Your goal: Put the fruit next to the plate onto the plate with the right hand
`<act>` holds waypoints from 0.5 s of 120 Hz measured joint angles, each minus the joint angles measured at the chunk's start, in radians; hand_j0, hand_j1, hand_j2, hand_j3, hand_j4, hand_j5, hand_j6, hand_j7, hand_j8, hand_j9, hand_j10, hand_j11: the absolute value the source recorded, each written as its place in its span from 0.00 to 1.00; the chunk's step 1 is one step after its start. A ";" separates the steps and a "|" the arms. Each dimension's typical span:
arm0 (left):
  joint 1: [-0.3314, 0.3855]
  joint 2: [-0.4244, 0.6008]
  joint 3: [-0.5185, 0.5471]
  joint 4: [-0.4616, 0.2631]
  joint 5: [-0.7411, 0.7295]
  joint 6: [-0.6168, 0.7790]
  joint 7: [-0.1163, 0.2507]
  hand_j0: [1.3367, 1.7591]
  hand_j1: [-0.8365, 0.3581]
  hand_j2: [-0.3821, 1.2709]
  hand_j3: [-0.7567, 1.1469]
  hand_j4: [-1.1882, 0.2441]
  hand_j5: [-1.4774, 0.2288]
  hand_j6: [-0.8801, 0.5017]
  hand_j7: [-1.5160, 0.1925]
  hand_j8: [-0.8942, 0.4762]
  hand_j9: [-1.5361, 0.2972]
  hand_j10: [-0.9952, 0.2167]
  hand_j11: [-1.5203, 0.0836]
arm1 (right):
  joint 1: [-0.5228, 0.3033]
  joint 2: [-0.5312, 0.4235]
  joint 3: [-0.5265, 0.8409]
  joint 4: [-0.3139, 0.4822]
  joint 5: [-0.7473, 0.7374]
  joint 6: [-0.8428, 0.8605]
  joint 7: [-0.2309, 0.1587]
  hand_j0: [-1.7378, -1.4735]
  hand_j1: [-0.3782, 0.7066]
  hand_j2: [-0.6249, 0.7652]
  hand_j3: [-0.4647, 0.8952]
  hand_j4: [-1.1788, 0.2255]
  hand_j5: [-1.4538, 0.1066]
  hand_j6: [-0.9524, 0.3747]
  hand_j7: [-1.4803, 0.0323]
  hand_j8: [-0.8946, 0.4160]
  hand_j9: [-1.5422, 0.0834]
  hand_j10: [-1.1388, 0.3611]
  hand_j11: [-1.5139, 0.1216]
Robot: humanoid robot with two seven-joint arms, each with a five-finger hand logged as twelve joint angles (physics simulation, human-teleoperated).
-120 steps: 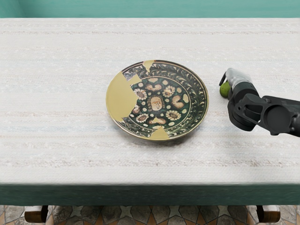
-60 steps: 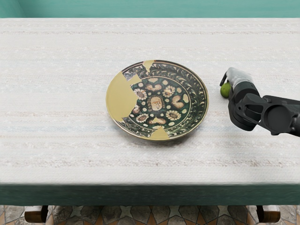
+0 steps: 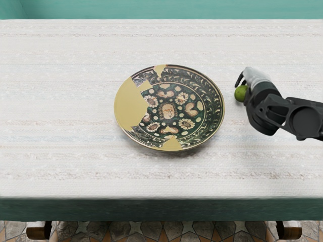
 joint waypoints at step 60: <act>0.020 0.000 -0.003 0.005 0.000 0.000 0.000 0.76 0.98 0.23 0.40 0.82 0.85 0.63 0.88 0.64 0.83 0.81 0.94 | 0.145 -0.094 0.007 0.178 0.089 0.018 0.000 0.30 0.62 0.73 0.34 0.38 0.34 0.37 0.40 0.33 0.40 0.32 0.37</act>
